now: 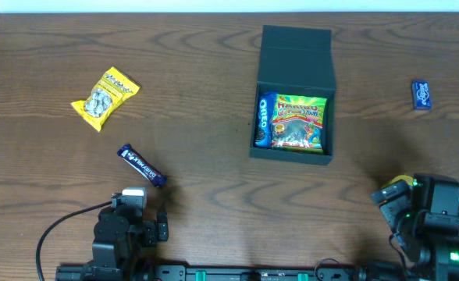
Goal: Pack container
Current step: 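Move the right gripper down onto the yellow Mentos tube and grasp it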
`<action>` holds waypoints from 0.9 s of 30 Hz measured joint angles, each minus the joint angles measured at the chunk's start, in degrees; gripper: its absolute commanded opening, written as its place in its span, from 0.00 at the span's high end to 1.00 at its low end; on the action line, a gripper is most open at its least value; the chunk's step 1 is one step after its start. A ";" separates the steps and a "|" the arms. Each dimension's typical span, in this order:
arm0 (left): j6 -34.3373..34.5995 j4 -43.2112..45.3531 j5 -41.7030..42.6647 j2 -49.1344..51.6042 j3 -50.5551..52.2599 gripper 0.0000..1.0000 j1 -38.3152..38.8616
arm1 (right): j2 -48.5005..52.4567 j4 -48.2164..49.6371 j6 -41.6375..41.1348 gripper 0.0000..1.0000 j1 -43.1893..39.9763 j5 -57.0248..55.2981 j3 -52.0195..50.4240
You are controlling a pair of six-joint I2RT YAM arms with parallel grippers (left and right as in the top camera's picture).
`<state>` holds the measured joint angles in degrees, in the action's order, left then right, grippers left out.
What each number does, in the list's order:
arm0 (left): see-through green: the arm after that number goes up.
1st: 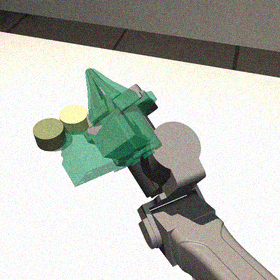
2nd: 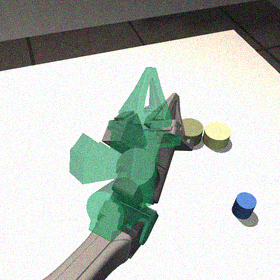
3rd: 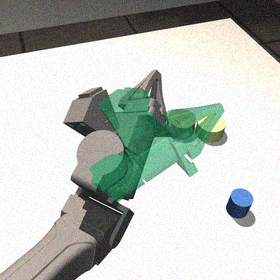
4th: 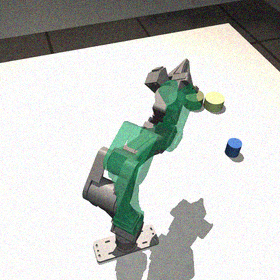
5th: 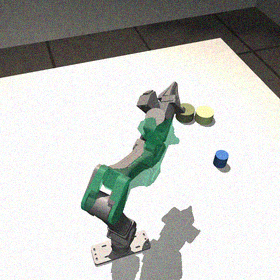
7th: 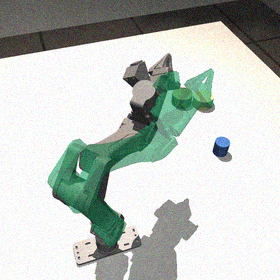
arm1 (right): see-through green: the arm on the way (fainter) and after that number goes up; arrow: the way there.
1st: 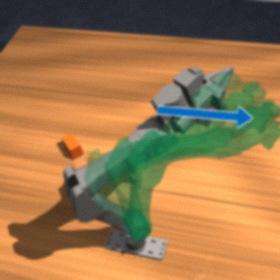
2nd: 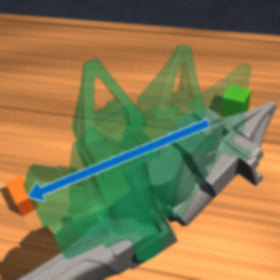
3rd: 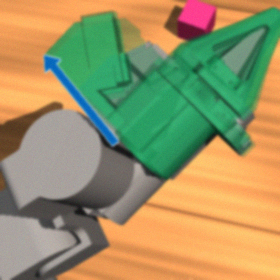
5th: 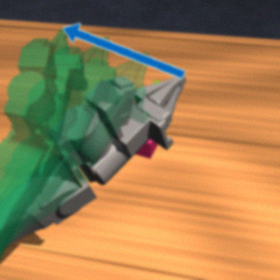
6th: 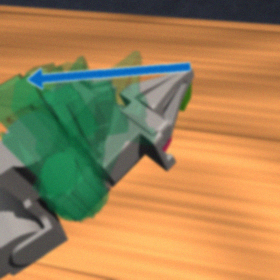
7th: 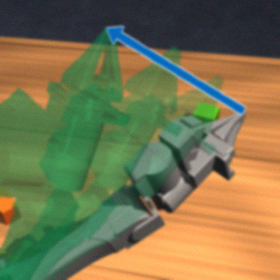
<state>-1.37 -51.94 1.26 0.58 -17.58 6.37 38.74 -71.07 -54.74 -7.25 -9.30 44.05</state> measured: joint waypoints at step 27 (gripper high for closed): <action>0.00 0.00 0.02 0.00 0.00 0.05 0.00 | 22.99 24.74 3.89 0.01 -9.90 -1.46 -7.17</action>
<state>-1.37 -51.94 1.28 0.58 -17.58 6.37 61.73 -46.33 -50.85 -17.15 -10.76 36.88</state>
